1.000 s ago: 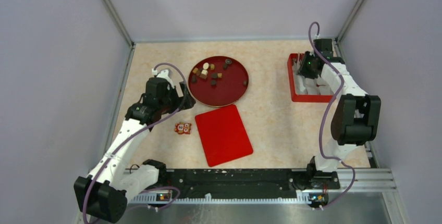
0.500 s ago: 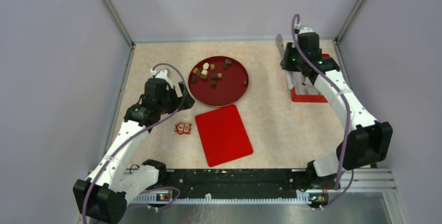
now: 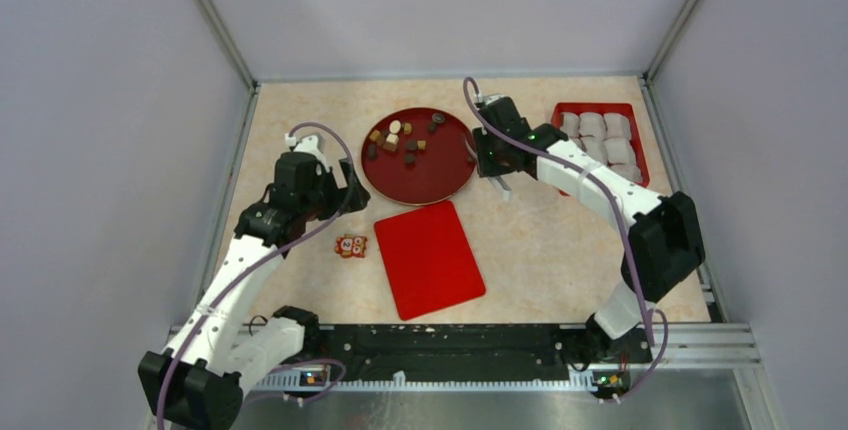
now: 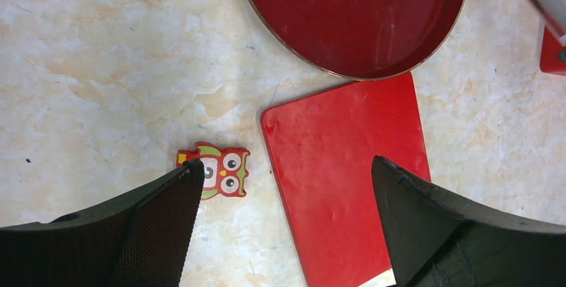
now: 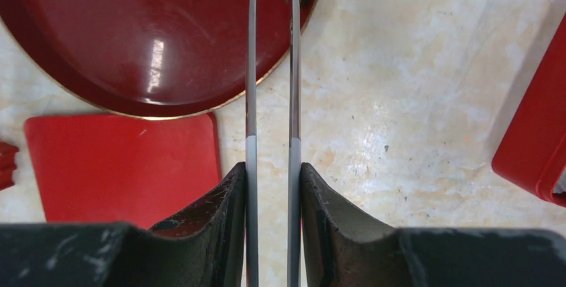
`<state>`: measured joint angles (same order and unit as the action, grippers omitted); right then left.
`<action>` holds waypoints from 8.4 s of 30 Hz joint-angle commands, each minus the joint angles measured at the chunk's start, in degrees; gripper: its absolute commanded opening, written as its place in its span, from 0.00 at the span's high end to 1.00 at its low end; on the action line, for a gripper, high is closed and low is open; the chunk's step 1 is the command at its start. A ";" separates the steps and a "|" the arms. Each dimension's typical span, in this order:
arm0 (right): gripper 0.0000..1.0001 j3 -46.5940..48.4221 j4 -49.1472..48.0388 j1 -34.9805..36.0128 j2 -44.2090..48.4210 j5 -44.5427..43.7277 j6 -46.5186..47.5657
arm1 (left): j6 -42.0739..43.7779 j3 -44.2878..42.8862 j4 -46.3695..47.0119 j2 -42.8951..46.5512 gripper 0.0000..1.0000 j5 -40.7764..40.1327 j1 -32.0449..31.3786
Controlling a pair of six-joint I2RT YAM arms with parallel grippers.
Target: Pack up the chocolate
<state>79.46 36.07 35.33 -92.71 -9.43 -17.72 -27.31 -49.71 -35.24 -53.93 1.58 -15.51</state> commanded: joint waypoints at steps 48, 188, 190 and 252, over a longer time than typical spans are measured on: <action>0.68 6.10 4.34 6.37 -9.04 -5.42 -1.28 | 2.49 -0.68 0.16 0.77 0.01 -3.46 0.48; 0.80 -13.96 -4.21 -27.74 20.11 0.31 -0.95 | 0.70 -0.91 -0.75 3.16 0.01 -2.01 0.57; 0.80 -12.21 -2.71 -25.10 21.18 -1.15 -0.82 | 0.68 -1.29 -0.70 2.71 0.01 -1.90 0.57; 0.67 19.33 -2.67 11.08 -23.56 -6.83 -0.51 | 1.41 -1.71 -4.19 5.01 0.01 -6.96 0.62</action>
<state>94.21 33.52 45.69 -115.02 -15.14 -18.57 -27.00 -50.46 -39.92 -50.00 -4.05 -15.27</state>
